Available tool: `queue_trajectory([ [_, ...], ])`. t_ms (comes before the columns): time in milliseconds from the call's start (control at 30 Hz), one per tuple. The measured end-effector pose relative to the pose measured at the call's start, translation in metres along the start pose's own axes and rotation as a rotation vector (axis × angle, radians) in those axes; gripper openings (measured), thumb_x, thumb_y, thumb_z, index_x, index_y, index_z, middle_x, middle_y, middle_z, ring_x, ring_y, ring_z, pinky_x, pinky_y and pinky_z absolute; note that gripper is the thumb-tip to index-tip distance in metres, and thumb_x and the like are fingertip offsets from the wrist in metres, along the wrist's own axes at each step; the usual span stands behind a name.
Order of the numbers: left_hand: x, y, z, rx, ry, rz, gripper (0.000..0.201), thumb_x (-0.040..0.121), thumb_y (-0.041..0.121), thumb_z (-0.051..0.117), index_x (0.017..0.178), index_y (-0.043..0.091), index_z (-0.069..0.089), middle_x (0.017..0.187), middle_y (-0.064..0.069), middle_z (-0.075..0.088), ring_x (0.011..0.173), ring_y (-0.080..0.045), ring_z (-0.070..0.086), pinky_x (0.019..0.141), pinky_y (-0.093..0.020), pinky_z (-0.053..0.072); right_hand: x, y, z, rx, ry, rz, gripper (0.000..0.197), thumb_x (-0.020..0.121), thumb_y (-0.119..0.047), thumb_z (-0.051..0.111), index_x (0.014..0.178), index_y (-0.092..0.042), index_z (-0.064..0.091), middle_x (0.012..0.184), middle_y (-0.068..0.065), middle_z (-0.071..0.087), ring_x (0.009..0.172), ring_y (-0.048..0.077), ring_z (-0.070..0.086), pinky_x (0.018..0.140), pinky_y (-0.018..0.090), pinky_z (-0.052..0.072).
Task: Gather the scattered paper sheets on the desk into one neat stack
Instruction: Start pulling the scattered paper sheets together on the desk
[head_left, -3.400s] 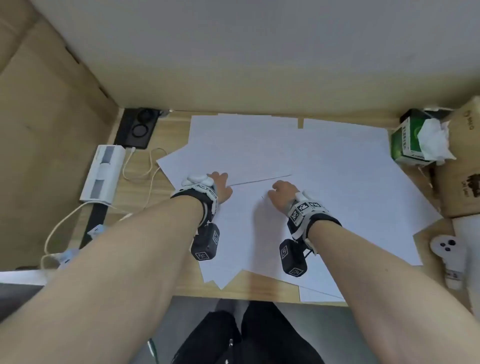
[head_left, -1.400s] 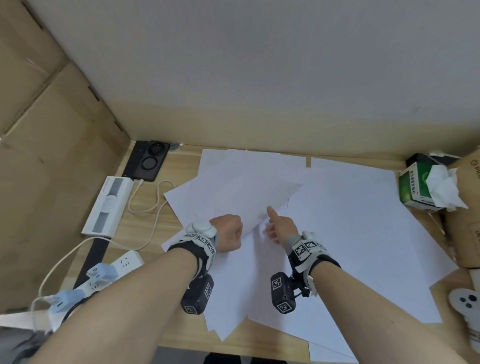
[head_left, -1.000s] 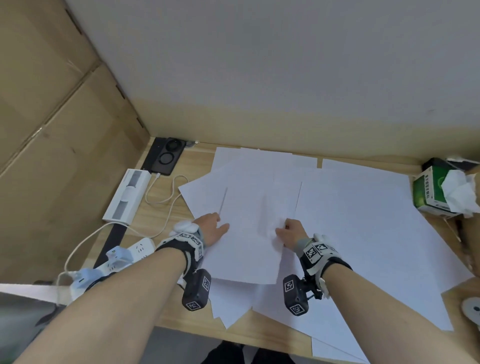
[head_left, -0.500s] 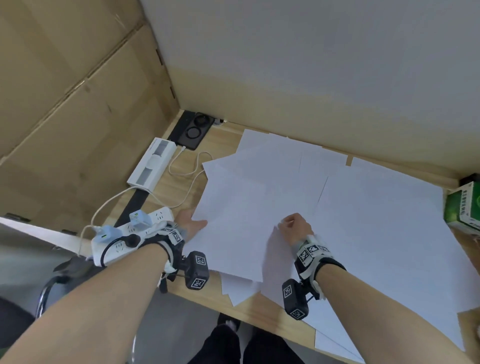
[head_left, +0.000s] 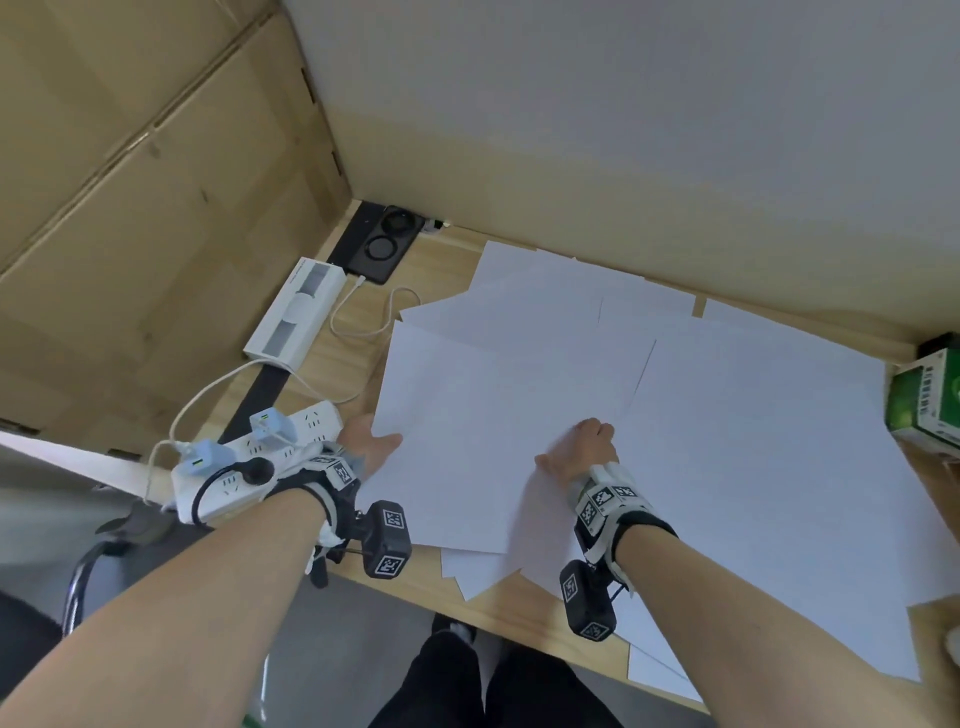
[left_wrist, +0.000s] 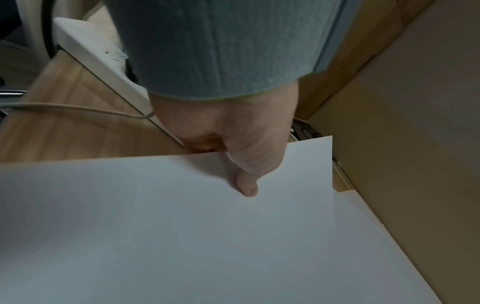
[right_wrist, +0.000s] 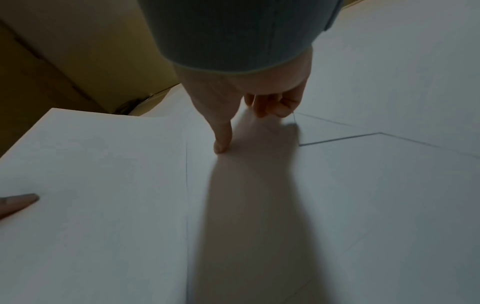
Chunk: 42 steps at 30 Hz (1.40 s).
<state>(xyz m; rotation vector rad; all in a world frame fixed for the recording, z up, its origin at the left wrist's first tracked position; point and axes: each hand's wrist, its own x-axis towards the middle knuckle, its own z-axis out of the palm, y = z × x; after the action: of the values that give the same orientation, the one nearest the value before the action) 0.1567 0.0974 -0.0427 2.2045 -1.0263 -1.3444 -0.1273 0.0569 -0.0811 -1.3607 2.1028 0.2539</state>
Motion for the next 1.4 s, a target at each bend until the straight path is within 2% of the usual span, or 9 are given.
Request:
queue_trajectory([
  [200,0.002,0.014,0.019,0.016,-0.009,-0.028,0.029,0.09,0.01,0.062,0.112,-0.007,0.06,0.103,-0.01,0.063,0.102,-0.032,0.062,0.082,-0.035,0.048,0.0,0.023,-0.02,0.192,-0.139,-0.056,0.022,0.07,-0.028,0.066,0.088,-0.017,0.06,0.091,0.001,0.064,0.077,0.023,0.063,0.063,0.027,0.051],
  [300,0.008,0.009,0.026,-0.038,-0.013,0.01,0.034,0.087,0.007,0.064,0.119,-0.004,0.059,0.114,-0.021,0.066,0.106,-0.038,0.063,0.094,-0.05,0.051,-0.003,0.034,-0.013,0.376,-0.082,-0.057,0.039,0.073,-0.03,0.066,0.109,-0.026,0.051,0.098,-0.003,0.064,0.087,0.022,0.064,0.078,0.036,0.055],
  [467,0.016,0.016,0.041,0.025,-0.026,0.043,0.032,0.085,0.01,0.065,0.114,-0.004,0.062,0.112,-0.021,0.067,0.104,-0.038,0.065,0.093,-0.052,0.052,-0.004,0.064,-0.032,0.37,0.05,-0.087,0.025,0.075,-0.044,0.051,0.074,-0.021,0.062,0.073,-0.002,0.066,0.067,0.022,0.064,0.067,0.036,0.057],
  [667,0.022,0.046,0.056,0.157,-0.026,0.051,0.026,0.087,0.004,0.058,0.11,-0.007,0.063,0.111,-0.023,0.067,0.102,-0.038,0.064,0.085,-0.037,0.05,0.002,0.121,-0.081,0.402,0.285,0.134,0.013,0.098,-0.023,0.038,0.105,-0.016,0.047,0.09,0.007,0.055,0.077,0.03,0.054,0.066,0.033,0.039],
  [933,0.027,0.086,0.101,0.233,-0.1,0.108,0.025,0.088,-0.005,0.051,0.108,-0.013,0.063,0.104,-0.028,0.065,0.104,-0.043,0.062,0.072,-0.032,0.043,-0.003,0.173,-0.098,0.683,0.47,0.293,0.018,0.098,-0.008,0.038,0.105,-0.007,0.053,0.094,0.008,0.053,0.085,0.028,0.052,0.073,0.032,0.036],
  [1133,0.027,0.09,0.134,0.252,-0.204,-0.011,0.038,0.088,-0.002,0.046,0.124,-0.014,0.05,0.113,-0.029,0.06,0.105,-0.041,0.061,0.067,-0.029,0.04,-0.016,0.145,-0.053,0.735,0.376,0.105,0.016,0.095,-0.012,0.044,0.085,-0.007,0.055,0.081,0.009,0.059,0.074,0.027,0.053,0.062,0.031,0.035],
  [1233,0.019,0.089,0.14,0.192,-0.231,-0.081,0.021,0.09,-0.003,0.046,0.111,-0.003,0.048,0.097,-0.015,0.053,0.093,-0.029,0.058,0.063,-0.025,0.04,-0.013,0.127,-0.026,0.665,0.233,0.105,0.018,0.091,-0.018,0.048,0.074,-0.013,0.05,0.072,0.004,0.056,0.069,0.025,0.051,0.062,0.031,0.036],
  [1300,0.018,0.085,0.14,0.033,-0.264,-0.14,0.02,0.087,0.013,0.052,0.106,0.01,0.05,0.09,-0.009,0.053,0.082,-0.024,0.053,0.074,-0.027,0.043,-0.007,0.118,-0.009,0.604,0.14,0.104,0.019,0.089,-0.025,0.049,0.071,-0.017,0.047,0.069,0.0,0.055,0.065,0.024,0.051,0.061,0.031,0.038],
  [1400,0.01,0.08,0.137,-0.148,-0.325,-0.136,0.051,0.086,0.04,0.062,0.126,0.009,0.054,0.114,-0.005,0.06,0.109,-0.027,0.058,0.095,-0.034,0.046,-0.01,0.111,0.005,0.565,0.095,0.084,0.024,0.084,-0.039,0.047,0.074,-0.017,0.047,0.069,-0.002,0.056,0.059,0.019,0.051,0.06,0.032,0.043],
])
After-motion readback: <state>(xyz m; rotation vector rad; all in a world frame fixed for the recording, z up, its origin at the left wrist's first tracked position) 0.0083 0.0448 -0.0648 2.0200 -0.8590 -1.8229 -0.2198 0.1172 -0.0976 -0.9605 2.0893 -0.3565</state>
